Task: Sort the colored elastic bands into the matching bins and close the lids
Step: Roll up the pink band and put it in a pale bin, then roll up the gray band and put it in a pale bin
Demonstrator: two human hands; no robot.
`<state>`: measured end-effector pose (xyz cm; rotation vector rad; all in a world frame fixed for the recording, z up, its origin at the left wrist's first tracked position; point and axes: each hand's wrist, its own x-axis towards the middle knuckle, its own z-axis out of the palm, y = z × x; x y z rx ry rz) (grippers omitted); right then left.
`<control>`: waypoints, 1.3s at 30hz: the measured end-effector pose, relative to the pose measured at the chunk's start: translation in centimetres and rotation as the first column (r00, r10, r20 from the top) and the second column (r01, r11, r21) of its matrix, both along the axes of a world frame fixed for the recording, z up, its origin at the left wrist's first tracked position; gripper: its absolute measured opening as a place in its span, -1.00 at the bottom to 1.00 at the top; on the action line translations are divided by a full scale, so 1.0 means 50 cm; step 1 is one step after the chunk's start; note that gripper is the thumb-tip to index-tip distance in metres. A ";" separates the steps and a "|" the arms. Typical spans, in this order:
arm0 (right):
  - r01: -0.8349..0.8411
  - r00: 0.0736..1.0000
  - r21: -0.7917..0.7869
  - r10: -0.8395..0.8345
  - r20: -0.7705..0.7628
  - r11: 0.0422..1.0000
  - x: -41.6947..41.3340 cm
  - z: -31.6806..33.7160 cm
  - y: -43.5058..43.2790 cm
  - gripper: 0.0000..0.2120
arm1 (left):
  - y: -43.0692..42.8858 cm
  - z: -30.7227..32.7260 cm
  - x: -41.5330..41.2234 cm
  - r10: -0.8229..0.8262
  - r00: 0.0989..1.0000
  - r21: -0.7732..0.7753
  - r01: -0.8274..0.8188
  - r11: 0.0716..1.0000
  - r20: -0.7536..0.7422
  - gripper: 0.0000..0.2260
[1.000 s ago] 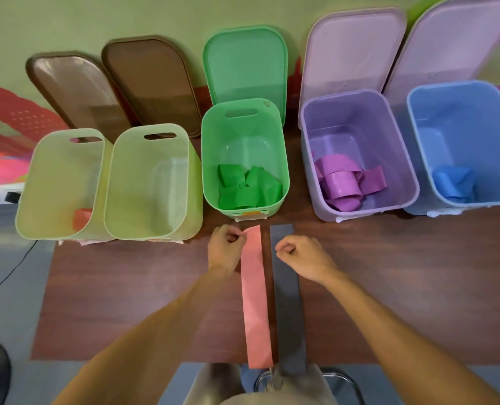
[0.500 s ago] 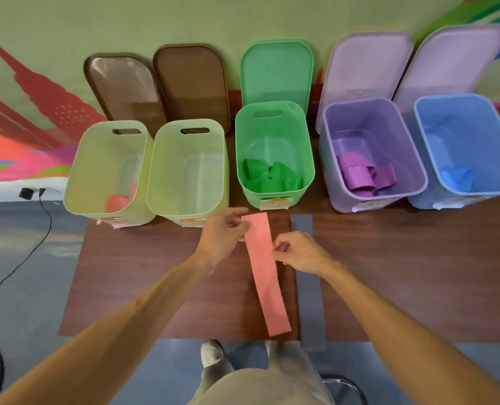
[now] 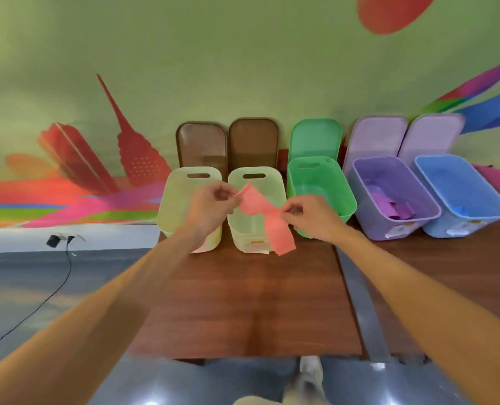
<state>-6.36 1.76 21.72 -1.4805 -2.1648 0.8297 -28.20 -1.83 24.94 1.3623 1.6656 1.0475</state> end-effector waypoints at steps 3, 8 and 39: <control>0.117 0.992 0.172 -0.107 -0.066 0.978 -0.079 0.069 0.026 -0.93 | 0.000 0.059 -0.071 0.050 0.998 0.054 -0.052 0.997 0.028 -0.94; 0.142 0.974 0.209 -0.099 -0.205 0.968 -0.204 0.160 0.070 -0.96 | 0.010 0.110 -0.161 0.154 0.985 0.139 -0.163 0.977 0.074 -0.88; 0.026 0.994 -0.278 -0.054 -0.096 0.960 -0.339 -0.088 0.184 -0.75 | 0.067 -0.135 -0.252 0.334 0.941 -0.338 -0.330 0.881 -0.049 -0.73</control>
